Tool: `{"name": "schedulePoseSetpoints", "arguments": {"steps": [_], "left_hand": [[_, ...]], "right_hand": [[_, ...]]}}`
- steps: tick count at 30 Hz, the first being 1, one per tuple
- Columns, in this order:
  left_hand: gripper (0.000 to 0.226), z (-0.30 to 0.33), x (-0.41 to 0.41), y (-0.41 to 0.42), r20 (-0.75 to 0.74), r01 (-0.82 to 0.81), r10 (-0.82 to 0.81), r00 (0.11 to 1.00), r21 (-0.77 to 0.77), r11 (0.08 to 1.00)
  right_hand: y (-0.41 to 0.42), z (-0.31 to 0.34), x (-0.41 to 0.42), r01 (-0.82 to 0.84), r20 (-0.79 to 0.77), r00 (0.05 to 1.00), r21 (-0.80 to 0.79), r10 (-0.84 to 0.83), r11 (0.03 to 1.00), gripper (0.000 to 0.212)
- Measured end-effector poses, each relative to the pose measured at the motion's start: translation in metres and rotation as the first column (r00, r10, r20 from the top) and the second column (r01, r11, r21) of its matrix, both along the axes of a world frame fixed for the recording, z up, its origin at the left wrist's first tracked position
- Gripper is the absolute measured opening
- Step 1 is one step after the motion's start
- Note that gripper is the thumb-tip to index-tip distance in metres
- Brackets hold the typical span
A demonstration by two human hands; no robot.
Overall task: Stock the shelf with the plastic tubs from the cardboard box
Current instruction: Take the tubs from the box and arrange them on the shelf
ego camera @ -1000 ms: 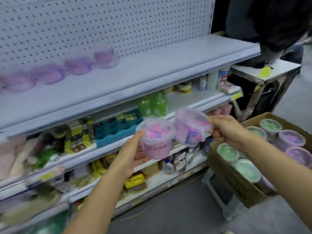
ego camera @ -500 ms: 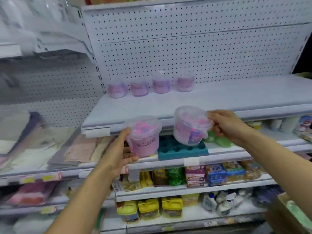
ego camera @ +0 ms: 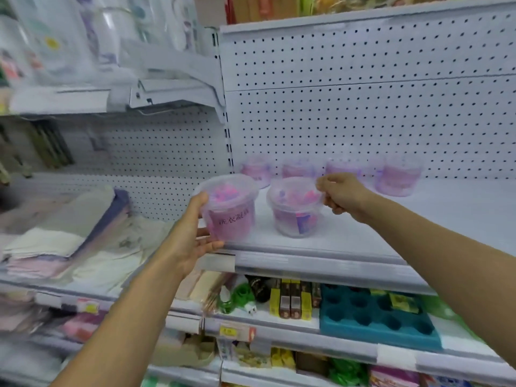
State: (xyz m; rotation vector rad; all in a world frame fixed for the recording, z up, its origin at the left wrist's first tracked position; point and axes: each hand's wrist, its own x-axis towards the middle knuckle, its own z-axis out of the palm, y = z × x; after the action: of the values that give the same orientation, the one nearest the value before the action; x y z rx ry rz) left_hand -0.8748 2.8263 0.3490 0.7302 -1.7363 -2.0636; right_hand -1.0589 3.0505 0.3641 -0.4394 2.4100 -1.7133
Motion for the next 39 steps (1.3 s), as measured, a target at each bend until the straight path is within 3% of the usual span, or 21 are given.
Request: {"name": "schedulePoseSetpoints", "arguments": {"steps": [5, 12, 15, 26, 31, 34, 37, 39], "left_hand": [[0.049, 0.0, -0.015, -0.031, 0.014, -0.037, 0.037, 0.999, 0.005, 0.999], [0.064, -0.001, -0.026, -0.078, 0.025, -0.053, 0.053, 0.998, -0.002, 0.999], [0.066, 0.004, -0.029, -0.091, 0.02, -0.036, 0.036, 0.999, 0.019, 0.999], [0.053, 0.008, -0.027, -0.127, -0.023, -0.013, 0.013, 1.0, 0.009, 1.0], [0.052, 0.011, -0.028, -0.125, -0.006, 0.029, -0.029, 1.0, -0.012, 1.0], [0.046, 0.012, -0.027, -0.12, -0.008, 0.091, -0.091, 0.996, -0.026, 0.995], [0.041, 0.01, -0.028, -0.111, -0.007, 0.191, -0.191, 0.982, -0.035, 0.981], [0.049, 0.008, -0.031, -0.099, 0.027, 0.269, -0.268, 0.963, -0.029, 0.963]], "right_hand": [[-0.039, -0.006, -0.013, -0.066, -0.006, 0.998, 0.032, 0.066, 0.997, 0.02], [-0.048, -0.002, 0.025, -0.119, -0.36, 0.904, 0.303, 0.229, 0.945, 0.058], [-0.067, -0.01, 0.027, -0.107, -0.359, 0.893, 0.42, 0.273, 0.901, 0.056], [-0.138, -0.014, -0.019, -0.196, -0.323, 0.885, 0.394, 0.335, 0.898, 0.049], [-0.139, -0.012, -0.025, -0.119, -0.334, 0.879, 0.537, 0.34, 0.835, 0.051], [-0.131, -0.008, -0.004, 0.111, -0.605, 0.768, 0.449, 0.21, 0.887, 0.047], [-0.116, -0.001, 0.029, 0.001, -0.768, 0.611, 0.242, 0.191, 0.97, 0.046], [-0.108, 0.001, 0.045, -0.034, -0.849, 0.422, 0.334, 0.316, 0.942, 0.052]]}}
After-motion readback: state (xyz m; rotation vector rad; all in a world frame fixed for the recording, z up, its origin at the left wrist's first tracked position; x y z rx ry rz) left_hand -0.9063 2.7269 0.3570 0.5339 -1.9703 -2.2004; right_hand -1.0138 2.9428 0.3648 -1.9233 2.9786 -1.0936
